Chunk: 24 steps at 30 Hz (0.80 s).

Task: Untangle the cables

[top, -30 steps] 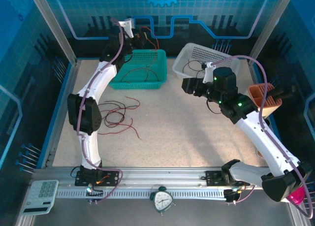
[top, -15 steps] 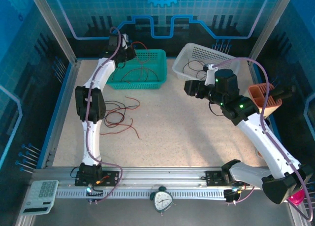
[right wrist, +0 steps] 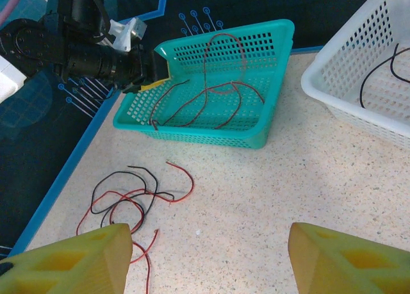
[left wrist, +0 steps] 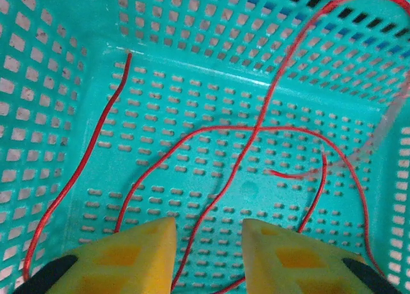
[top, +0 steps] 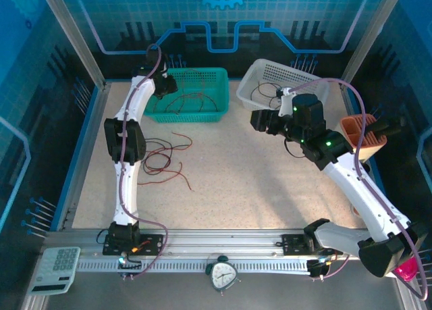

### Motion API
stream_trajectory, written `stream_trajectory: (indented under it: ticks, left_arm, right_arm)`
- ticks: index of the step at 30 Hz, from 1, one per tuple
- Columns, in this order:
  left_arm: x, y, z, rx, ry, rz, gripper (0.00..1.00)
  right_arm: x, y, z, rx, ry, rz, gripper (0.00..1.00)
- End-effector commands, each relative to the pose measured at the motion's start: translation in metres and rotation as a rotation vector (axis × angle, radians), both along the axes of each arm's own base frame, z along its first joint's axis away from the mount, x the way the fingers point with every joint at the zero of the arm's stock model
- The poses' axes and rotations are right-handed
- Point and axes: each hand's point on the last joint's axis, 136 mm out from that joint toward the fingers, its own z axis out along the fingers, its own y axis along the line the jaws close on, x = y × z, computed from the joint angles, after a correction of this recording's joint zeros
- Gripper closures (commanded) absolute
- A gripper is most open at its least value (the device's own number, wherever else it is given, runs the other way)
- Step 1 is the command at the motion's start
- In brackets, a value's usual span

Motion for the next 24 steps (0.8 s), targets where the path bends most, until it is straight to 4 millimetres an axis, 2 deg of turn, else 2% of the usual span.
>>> stream_trajectory:
  ticks: [1, 5, 7, 14, 19, 23, 24]
  left_arm:
    - [-0.003, 0.005, 0.000, -0.003, 0.024, 0.012, 0.58]
    - [-0.003, 0.003, 0.009, -0.015, 0.006, 0.003, 0.48]
    - [-0.001, 0.001, 0.021, -0.023, -0.018, -0.003, 0.46]
    - [-0.009, -0.010, 0.084, -0.070, -0.133, -0.038, 0.41]
    - [-0.036, -0.019, 0.123, -0.113, -0.203, -0.063, 0.38]
    - [-0.074, -0.023, 0.137, -0.162, -0.241, -0.060, 0.37]
    - [-0.085, -0.023, 0.135, -0.173, -0.237, -0.057, 0.36]
  right_arm:
    - [0.000, -0.001, 0.006, 0.013, -0.014, 0.003, 0.33]
    - [0.000, -0.001, 0.008, 0.016, -0.018, 0.004, 0.33]
    - [0.001, 0.000, 0.008, 0.017, -0.018, 0.007, 0.33]
    - [0.004, 0.008, 0.001, 0.021, -0.003, 0.030, 0.33]
    - [0.009, 0.027, -0.017, -0.002, 0.031, 0.073, 0.33]
    - [0.010, 0.046, -0.038, -0.021, 0.066, 0.105, 0.33]
    - [0.010, 0.050, -0.042, -0.024, 0.072, 0.110, 0.33]
